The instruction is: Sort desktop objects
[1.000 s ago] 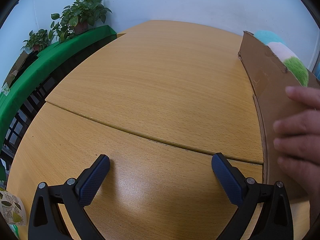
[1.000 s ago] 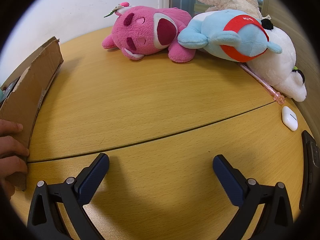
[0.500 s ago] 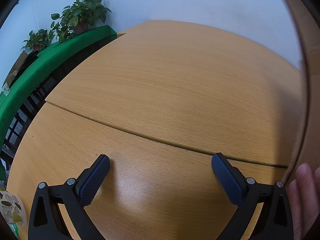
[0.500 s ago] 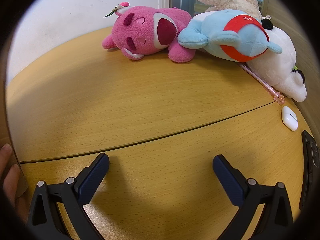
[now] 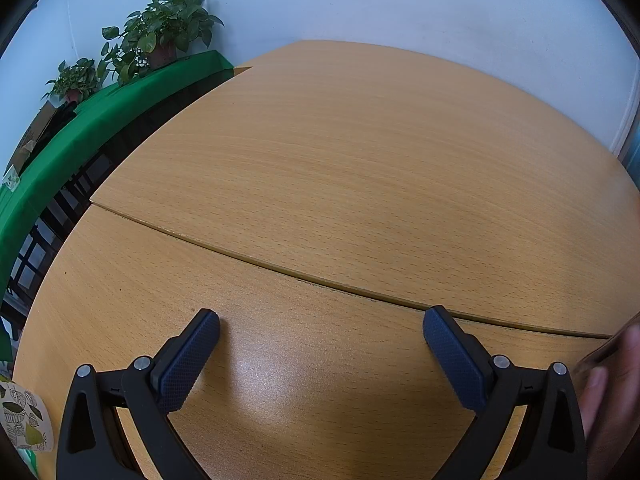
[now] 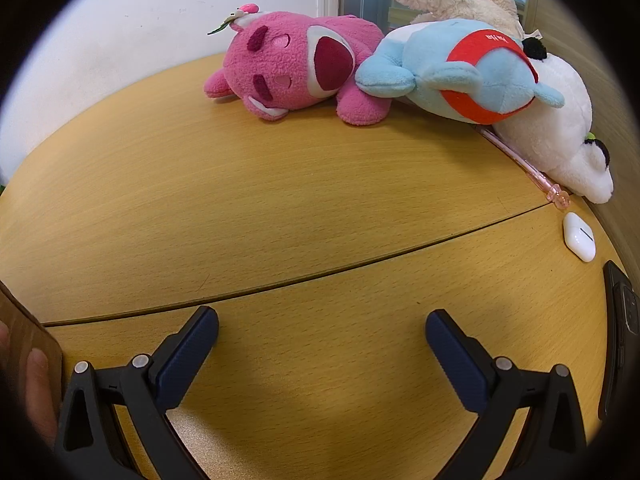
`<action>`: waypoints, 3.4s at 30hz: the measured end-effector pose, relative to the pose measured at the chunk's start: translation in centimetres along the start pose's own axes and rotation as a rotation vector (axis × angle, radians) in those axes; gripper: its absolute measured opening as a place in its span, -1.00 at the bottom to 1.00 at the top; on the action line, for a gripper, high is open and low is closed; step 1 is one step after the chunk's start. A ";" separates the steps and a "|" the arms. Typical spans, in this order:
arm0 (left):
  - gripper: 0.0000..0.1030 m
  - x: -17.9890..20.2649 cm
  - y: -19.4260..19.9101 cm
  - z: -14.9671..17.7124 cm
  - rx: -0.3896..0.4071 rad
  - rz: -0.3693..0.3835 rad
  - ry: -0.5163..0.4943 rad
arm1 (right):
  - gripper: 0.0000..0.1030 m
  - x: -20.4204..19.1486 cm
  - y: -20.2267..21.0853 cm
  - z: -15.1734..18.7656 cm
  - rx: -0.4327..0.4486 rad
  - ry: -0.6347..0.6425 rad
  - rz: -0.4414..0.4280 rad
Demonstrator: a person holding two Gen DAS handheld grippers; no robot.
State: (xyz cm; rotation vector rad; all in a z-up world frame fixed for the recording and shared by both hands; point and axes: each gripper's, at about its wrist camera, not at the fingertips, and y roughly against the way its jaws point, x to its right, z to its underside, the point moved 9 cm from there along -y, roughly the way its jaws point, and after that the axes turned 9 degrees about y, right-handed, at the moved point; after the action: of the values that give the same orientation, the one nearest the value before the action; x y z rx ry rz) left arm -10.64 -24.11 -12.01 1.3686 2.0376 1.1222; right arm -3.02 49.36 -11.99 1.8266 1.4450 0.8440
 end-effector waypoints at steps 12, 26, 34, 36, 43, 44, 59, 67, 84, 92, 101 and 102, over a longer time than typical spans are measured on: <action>1.00 0.0 0.0 -0.1 -0.001 0.000 0.000 | 1.00 -0.2 -0.2 -0.2 0.001 0.001 0.001; 1.00 0.0 -0.1 -0.1 -0.001 0.000 0.000 | 1.00 -0.3 -0.3 0.0 0.003 0.018 -0.013; 1.00 0.0 0.0 -0.1 0.000 0.001 0.000 | 1.00 -0.3 -0.3 0.0 0.005 0.018 -0.013; 1.00 0.0 0.0 -0.1 -0.001 0.001 0.000 | 1.00 -0.3 -0.3 0.0 0.005 0.018 -0.013; 1.00 0.2 0.0 -0.1 -0.002 0.017 -0.023 | 1.00 -0.4 -0.3 0.0 0.005 0.023 -0.016; 1.00 0.2 0.0 -0.1 -0.002 0.017 -0.023 | 1.00 -0.3 -0.3 0.0 0.005 0.023 -0.016; 1.00 0.2 0.0 -0.2 -0.001 0.018 -0.024 | 1.00 -0.4 -0.4 -0.1 0.005 0.025 -0.018; 1.00 0.2 0.0 -0.2 -0.001 0.018 -0.024 | 1.00 -0.4 -0.4 0.0 0.004 0.026 -0.018; 1.00 0.2 -0.1 -0.2 0.000 0.018 -0.025 | 1.00 -0.5 -0.4 0.0 0.004 0.027 -0.019; 1.00 0.2 -0.1 -0.2 0.000 0.019 -0.026 | 1.00 -0.5 -0.4 0.0 0.004 0.027 -0.020; 1.00 0.3 0.0 -0.2 0.001 0.017 -0.025 | 0.99 -1.1 0.2 0.9 -0.040 0.044 -0.033; 1.00 0.3 0.0 -0.1 -0.003 0.021 -0.029 | 0.99 -1.3 0.6 1.2 -0.037 0.057 -0.032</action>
State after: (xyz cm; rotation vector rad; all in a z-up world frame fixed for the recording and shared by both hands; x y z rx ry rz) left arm -10.84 -23.89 -11.89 1.3995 2.0052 1.1075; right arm -1.96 47.86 -12.28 1.7605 1.4799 0.9073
